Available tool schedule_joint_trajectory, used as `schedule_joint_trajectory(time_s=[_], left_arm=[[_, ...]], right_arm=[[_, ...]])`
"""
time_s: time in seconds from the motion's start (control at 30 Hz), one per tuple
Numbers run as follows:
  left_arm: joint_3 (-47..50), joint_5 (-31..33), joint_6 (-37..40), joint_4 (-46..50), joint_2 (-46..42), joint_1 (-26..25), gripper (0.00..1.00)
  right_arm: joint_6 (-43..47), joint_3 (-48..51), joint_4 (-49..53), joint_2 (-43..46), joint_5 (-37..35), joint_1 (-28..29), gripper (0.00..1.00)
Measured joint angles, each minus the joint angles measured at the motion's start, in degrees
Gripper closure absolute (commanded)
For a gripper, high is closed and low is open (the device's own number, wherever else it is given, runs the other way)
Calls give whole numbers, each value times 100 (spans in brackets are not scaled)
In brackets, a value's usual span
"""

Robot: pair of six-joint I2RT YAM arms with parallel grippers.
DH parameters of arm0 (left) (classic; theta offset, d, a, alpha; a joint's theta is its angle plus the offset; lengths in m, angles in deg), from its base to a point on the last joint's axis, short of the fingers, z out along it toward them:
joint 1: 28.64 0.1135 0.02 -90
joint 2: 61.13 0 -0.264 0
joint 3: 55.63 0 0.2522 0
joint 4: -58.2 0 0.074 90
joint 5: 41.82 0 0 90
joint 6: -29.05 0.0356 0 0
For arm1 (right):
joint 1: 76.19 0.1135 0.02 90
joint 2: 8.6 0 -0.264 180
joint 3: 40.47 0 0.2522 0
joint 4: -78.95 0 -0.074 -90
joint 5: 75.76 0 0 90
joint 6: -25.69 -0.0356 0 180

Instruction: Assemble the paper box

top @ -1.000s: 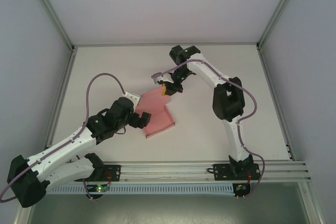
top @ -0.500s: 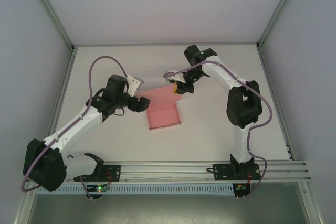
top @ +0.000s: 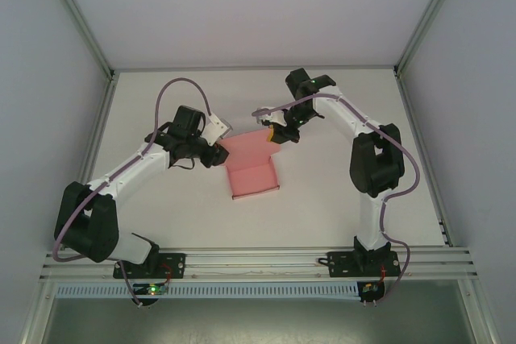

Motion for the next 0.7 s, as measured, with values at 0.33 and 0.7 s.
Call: schedule_joint_trajectory(time_s=[0.33, 0.7], left_arm=[[-103, 354, -39, 37, 15, -42, 100], [-852, 2096, -1266, -74, 455, -514, 100]], right_arm=[[-1021, 560, -966, 337, -133, -9, 100], [-3832, 2299, -3237, 1624, -1025, 195, 100]])
